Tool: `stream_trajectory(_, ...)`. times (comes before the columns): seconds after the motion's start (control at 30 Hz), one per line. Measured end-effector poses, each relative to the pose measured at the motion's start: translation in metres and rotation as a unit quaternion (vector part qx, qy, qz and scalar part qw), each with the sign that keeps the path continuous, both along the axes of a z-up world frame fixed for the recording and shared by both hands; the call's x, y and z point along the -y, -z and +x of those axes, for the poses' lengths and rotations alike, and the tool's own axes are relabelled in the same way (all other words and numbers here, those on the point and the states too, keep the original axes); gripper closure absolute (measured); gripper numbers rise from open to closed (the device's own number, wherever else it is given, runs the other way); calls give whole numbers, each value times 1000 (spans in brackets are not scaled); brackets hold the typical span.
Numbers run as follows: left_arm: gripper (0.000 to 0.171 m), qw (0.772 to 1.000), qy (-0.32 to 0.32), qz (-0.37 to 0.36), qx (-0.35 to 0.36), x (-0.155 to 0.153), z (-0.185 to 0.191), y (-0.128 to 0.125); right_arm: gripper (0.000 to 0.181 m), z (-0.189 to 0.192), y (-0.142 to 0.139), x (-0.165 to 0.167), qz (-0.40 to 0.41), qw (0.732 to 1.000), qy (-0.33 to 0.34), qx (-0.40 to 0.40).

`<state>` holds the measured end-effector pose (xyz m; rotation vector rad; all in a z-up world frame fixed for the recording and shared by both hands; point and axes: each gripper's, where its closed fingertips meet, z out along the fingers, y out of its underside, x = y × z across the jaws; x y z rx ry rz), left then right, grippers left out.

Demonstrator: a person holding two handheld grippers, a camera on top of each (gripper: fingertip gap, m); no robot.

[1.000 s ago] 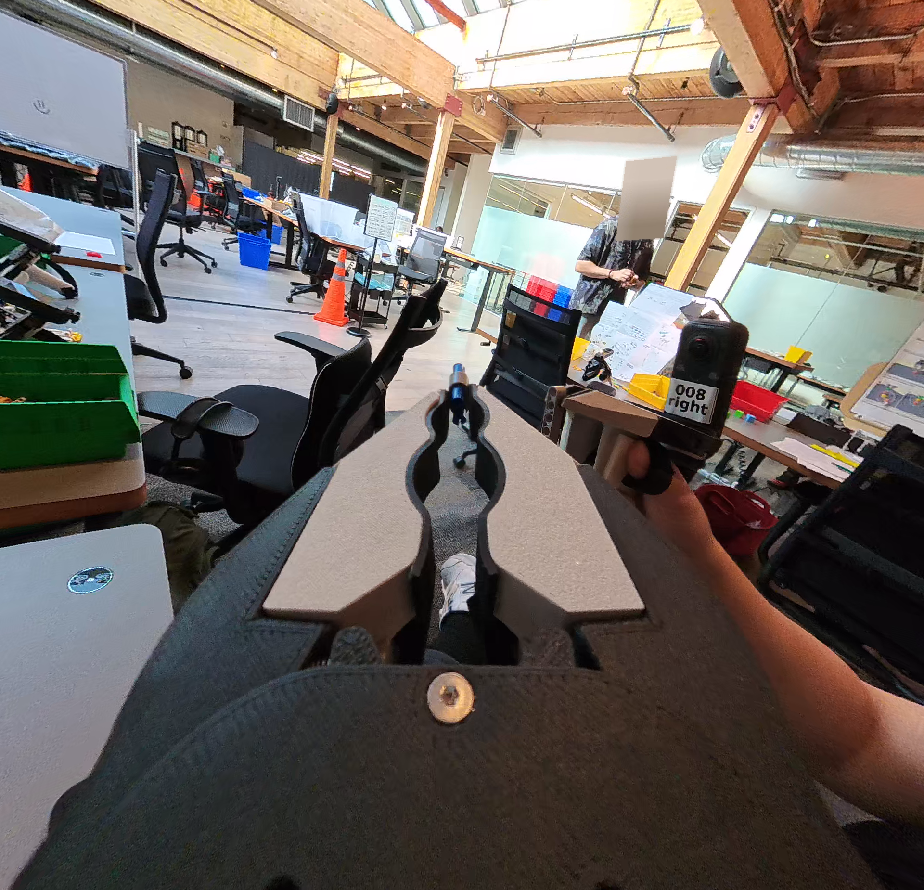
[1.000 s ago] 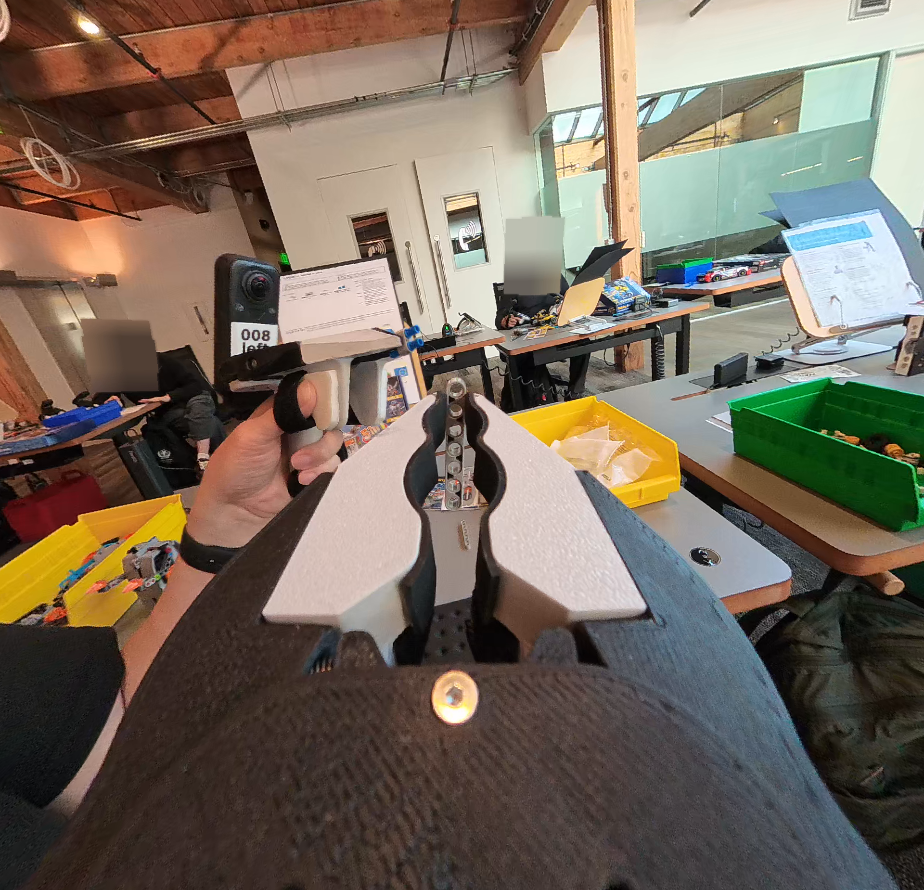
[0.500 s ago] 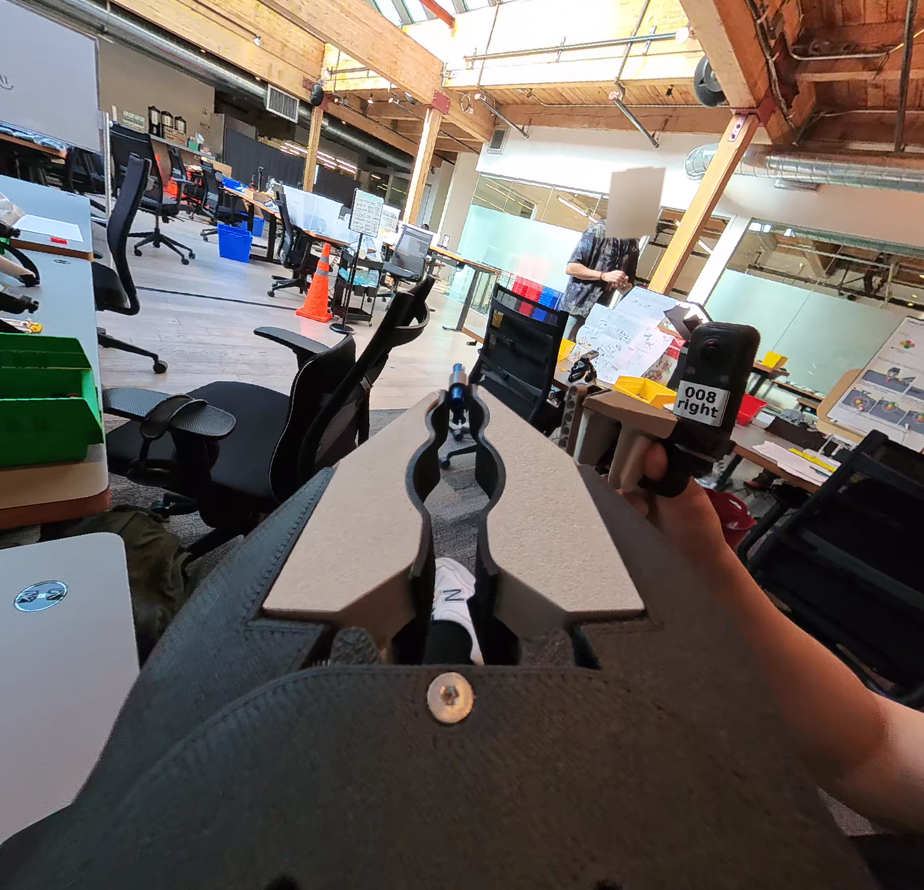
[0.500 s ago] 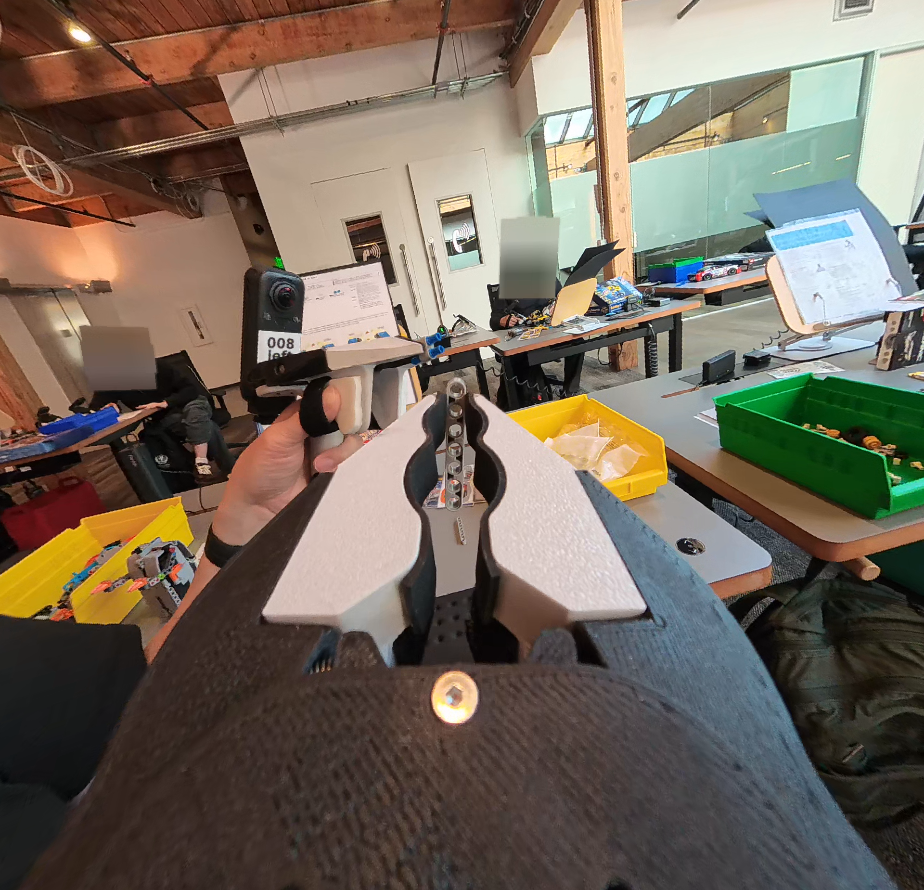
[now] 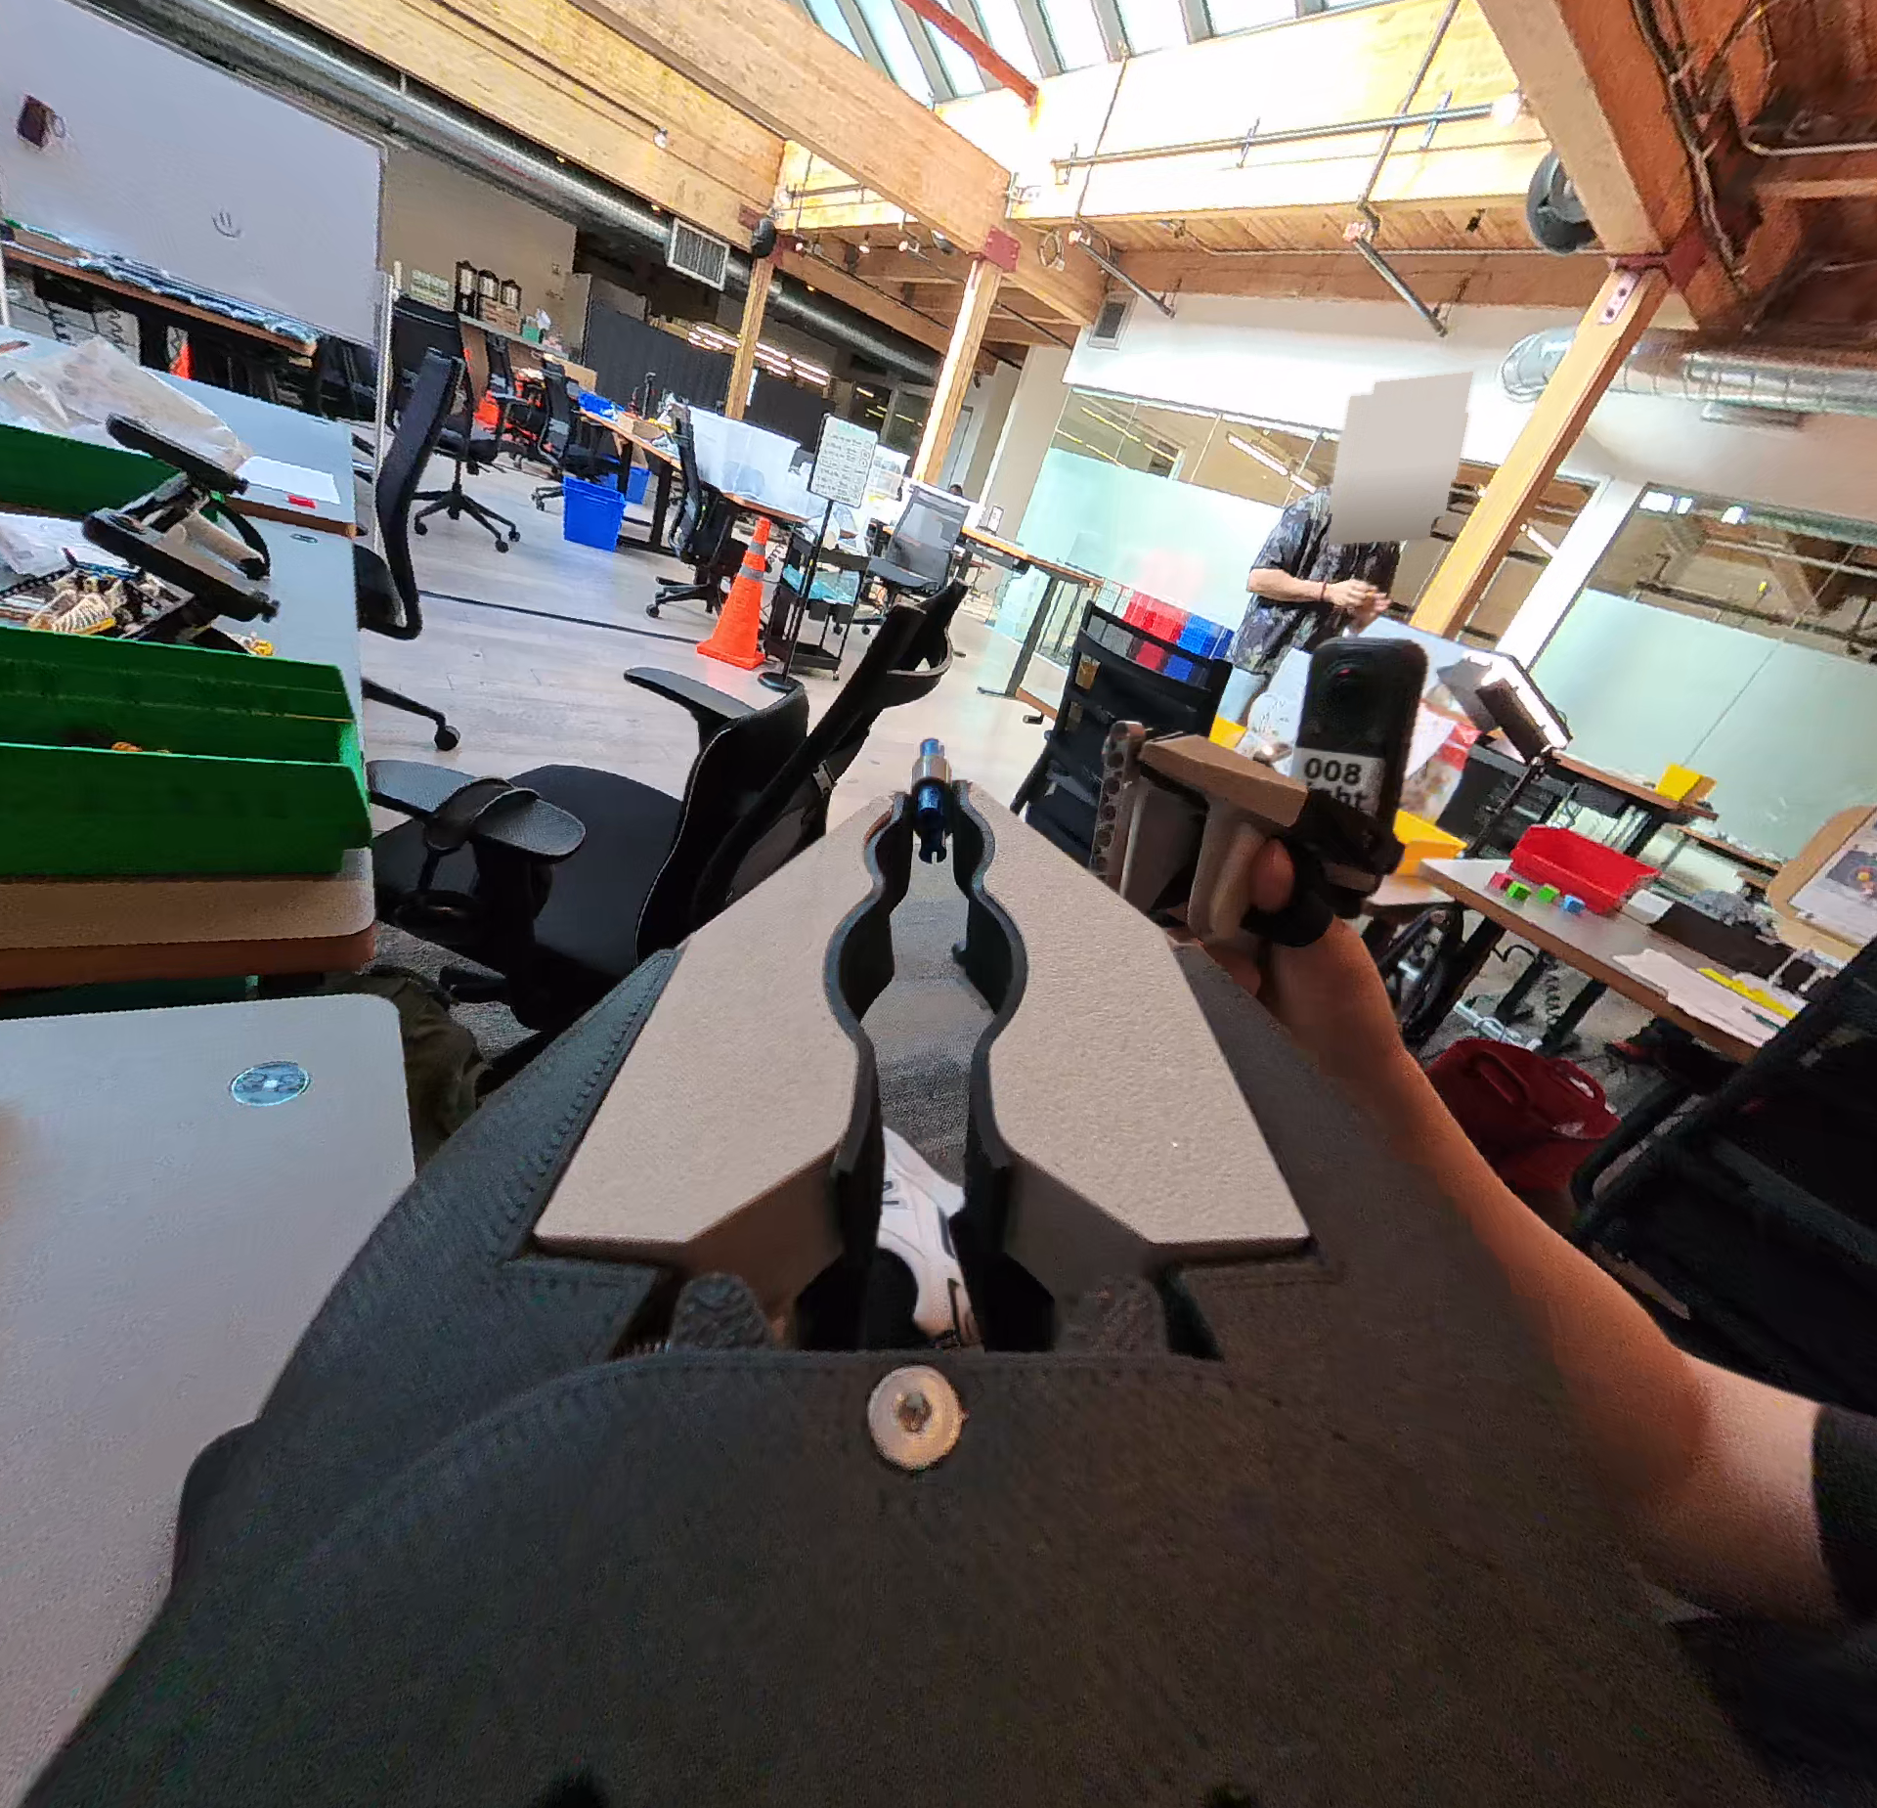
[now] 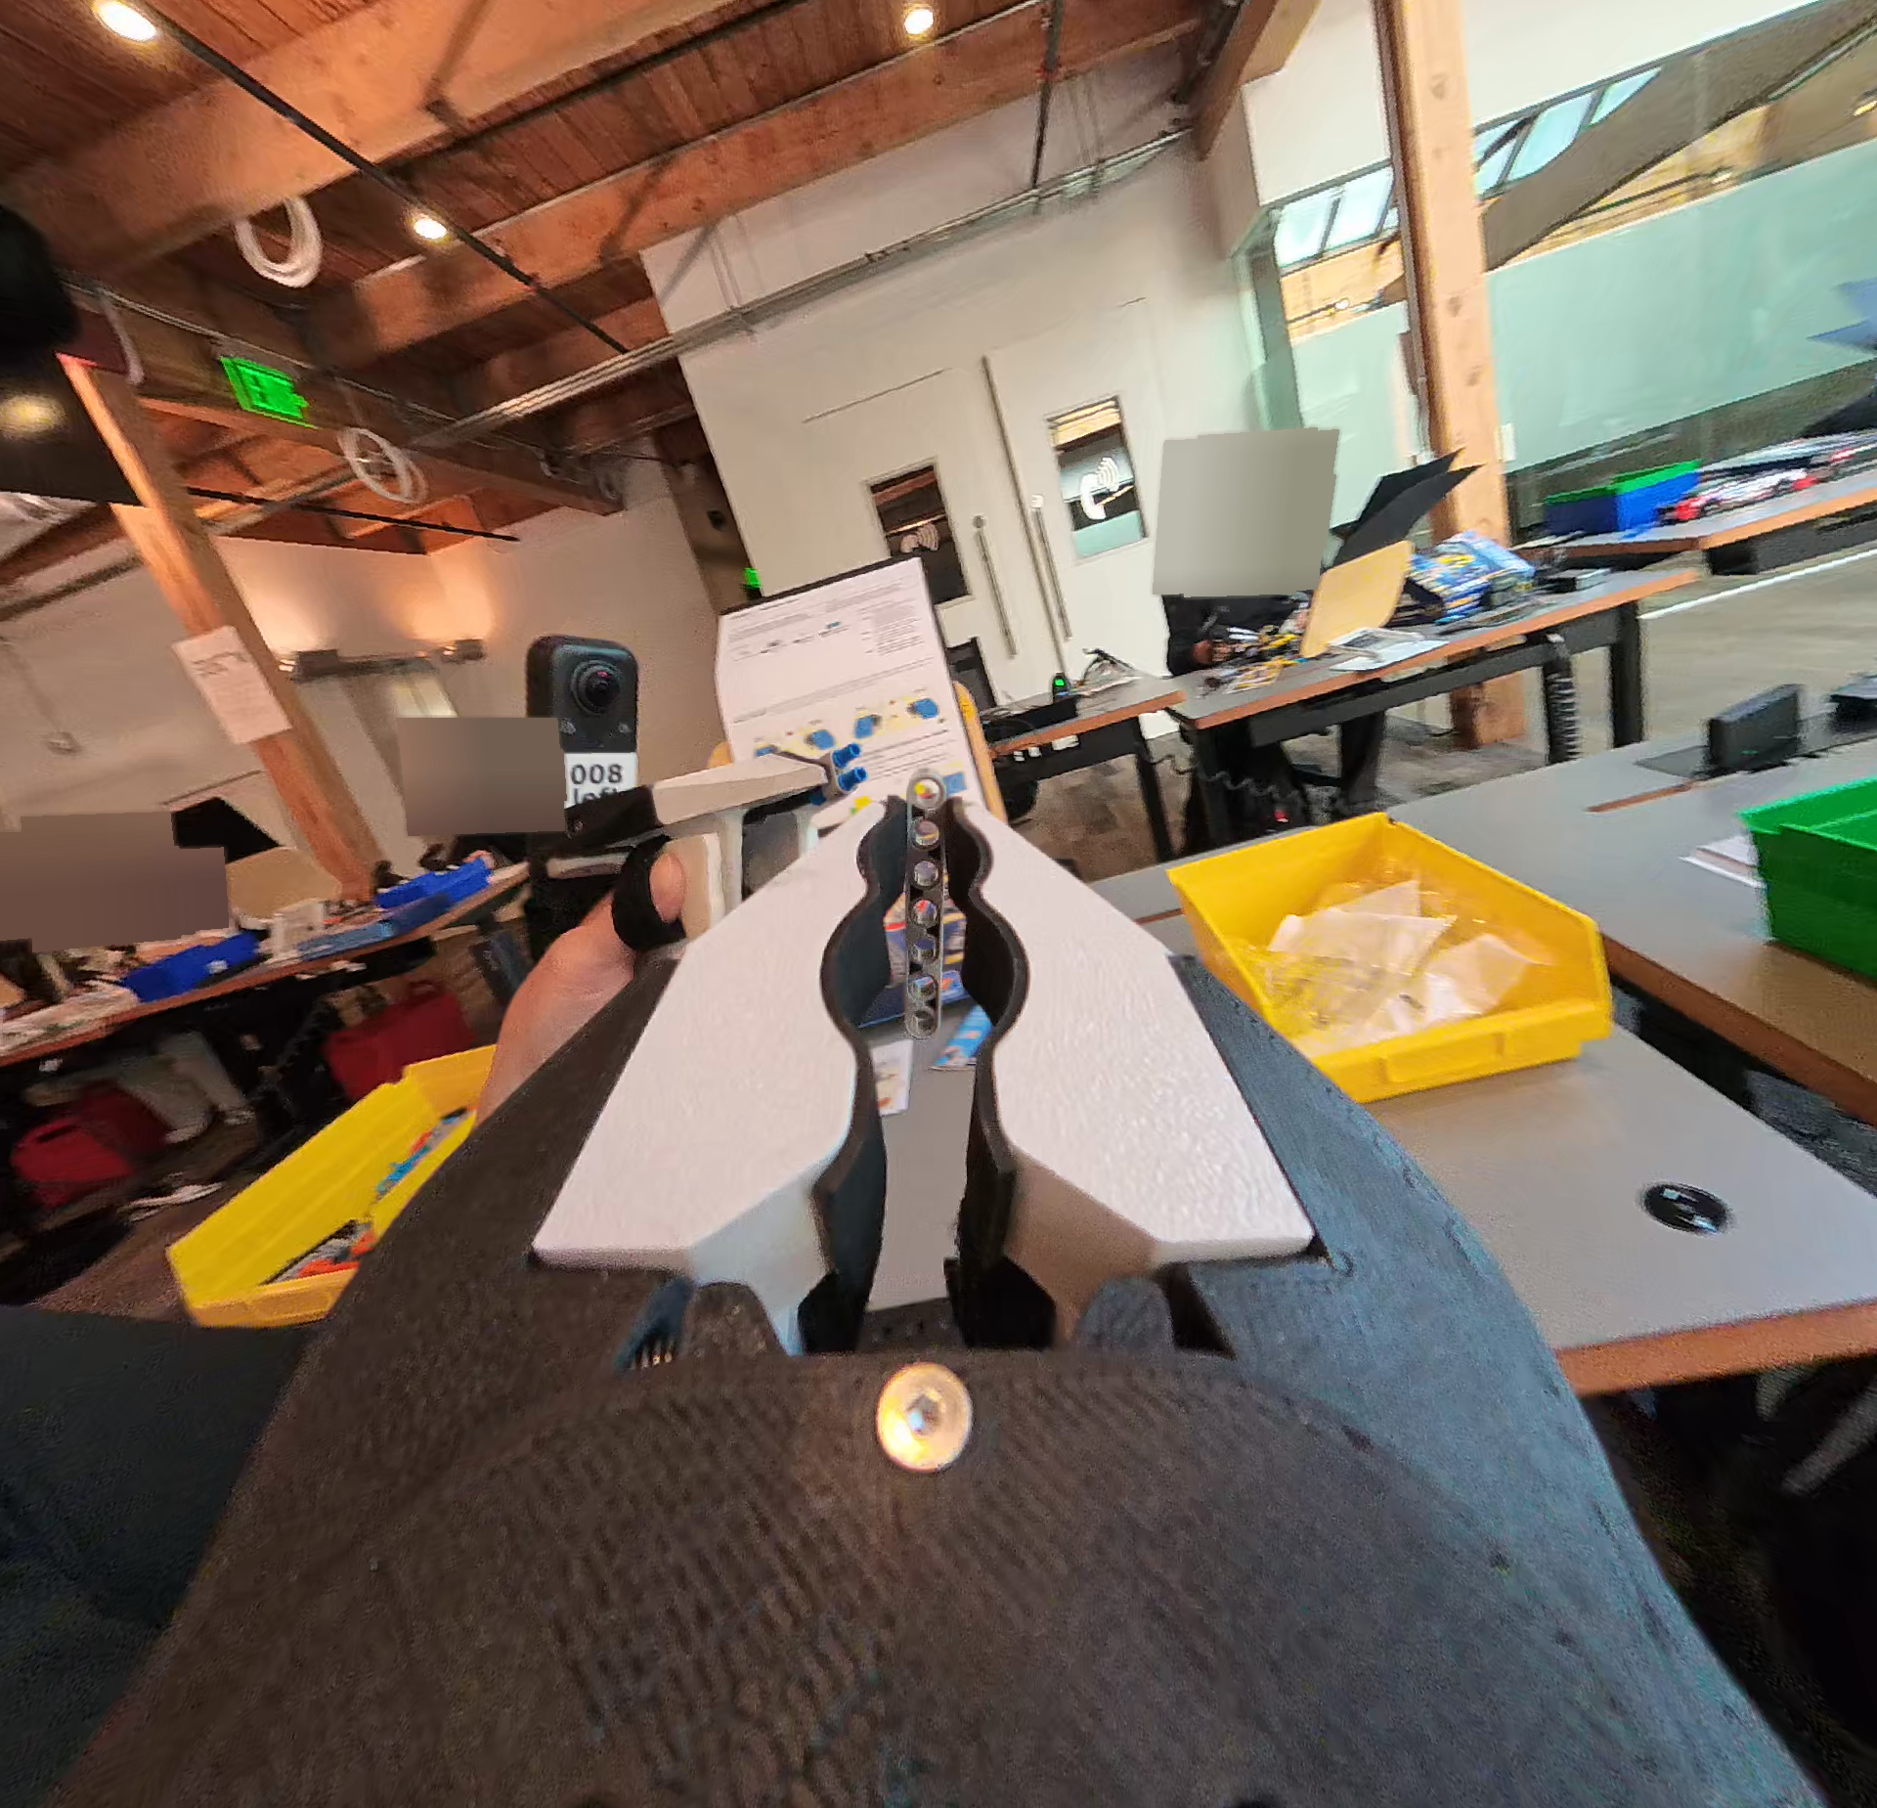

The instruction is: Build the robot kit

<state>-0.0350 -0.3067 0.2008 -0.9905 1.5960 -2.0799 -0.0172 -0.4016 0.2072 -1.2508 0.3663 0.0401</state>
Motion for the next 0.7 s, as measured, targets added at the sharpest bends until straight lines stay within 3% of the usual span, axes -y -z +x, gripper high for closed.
stream_trajectory(0.27,165,999,1,-43,-24,-39,-27,15,176,-9,9,-69,22,986,-159,-54)
stream_trajectory(0.43,166,994,16,-96,-46,-72,-37,36,177,-14,33,-121,72,943,-292,-145)
stream_trajectory(0.6,166,986,4,-132,-101,-108,-48,87,177,-37,86,-188,75,886,-404,-214)
stream_trajectory(0.7,166,980,-35,-138,-136,-141,-54,132,177,-48,128,-226,66,859,-444,-247)
